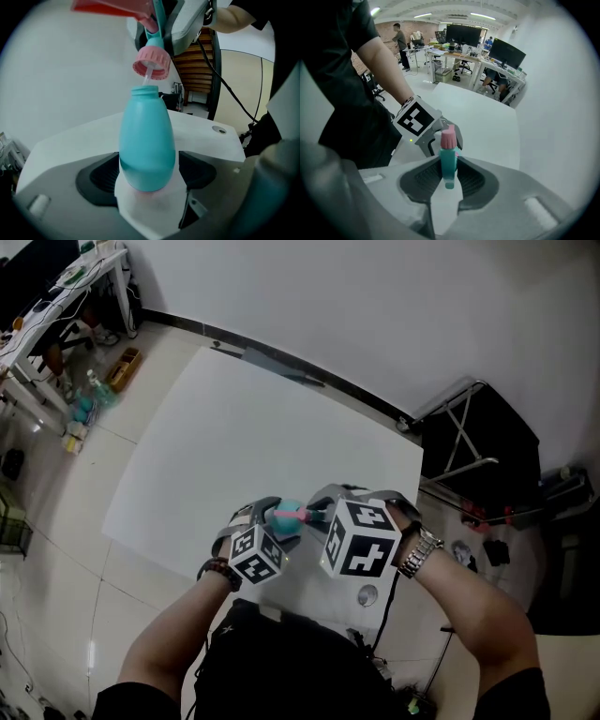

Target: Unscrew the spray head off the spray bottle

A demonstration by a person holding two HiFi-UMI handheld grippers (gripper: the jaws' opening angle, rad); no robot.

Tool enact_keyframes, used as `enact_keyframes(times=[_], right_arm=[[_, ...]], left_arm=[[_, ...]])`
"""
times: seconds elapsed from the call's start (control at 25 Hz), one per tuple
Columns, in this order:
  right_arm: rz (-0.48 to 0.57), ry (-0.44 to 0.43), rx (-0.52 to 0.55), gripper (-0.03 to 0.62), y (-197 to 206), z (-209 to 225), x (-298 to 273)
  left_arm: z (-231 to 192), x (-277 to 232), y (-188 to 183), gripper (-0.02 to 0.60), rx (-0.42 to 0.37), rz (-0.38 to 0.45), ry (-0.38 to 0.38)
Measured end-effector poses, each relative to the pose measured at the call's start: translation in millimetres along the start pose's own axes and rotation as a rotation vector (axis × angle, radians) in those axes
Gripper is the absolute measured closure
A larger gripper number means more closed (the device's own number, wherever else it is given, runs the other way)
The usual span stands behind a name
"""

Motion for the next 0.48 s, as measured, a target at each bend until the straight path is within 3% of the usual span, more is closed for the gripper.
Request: enact_keyframes(times=[0.48], right_arm=[[0.006, -0.018, -0.068, 0.513, 6.6, 9.3, -11.0]], left_arm=[[-1.3, 0.1, 0.9, 0.192, 0.005, 0.0, -0.016]])
Point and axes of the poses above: the fingertips, and each gripper's own axes: x backward along the fingers, z to its right, y out of its underside, the point moved 8 cm from there along x, backward along the fingers, and after that the axes turned 6 degrees about z, right-handed, at the moved point
